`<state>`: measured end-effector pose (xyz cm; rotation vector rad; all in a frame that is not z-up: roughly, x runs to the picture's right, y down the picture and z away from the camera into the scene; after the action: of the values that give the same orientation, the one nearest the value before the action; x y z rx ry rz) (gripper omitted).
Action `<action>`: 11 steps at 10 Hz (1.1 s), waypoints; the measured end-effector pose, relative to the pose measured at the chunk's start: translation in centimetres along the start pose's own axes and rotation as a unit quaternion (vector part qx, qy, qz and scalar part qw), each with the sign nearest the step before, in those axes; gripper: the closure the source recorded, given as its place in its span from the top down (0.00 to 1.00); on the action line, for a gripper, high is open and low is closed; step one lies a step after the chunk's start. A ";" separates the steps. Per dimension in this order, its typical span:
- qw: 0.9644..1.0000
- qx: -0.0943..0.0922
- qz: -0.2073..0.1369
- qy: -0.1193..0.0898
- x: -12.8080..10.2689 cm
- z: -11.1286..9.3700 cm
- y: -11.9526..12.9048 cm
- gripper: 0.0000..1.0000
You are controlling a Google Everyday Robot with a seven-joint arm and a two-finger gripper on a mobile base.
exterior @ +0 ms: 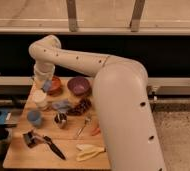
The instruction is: Place sponge in paper cup
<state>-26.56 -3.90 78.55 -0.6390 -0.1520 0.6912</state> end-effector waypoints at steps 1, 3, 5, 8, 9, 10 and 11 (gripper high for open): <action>1.000 -0.011 -0.015 -0.001 -1.0 1.0 1.0 0.00; 0.999 -0.032 -0.036 -0.003 -2.4 2.5 2.8 0.00; 0.998 -0.045 -0.046 -0.005 -2.7 3.5 3.5 0.00; 0.997 -0.059 -0.054 -0.009 -3.1 5.4 4.1 0.18; 0.997 -0.061 -0.054 -0.010 -3.0 6.1 3.9 0.27; 0.996 -0.063 -0.056 -0.011 -3.0 6.6 4.1 0.35; 0.996 -0.064 -0.056 -0.013 -3.1 6.9 4.2 0.37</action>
<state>-33.53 0.10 81.80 -0.7398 -0.2556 0.5842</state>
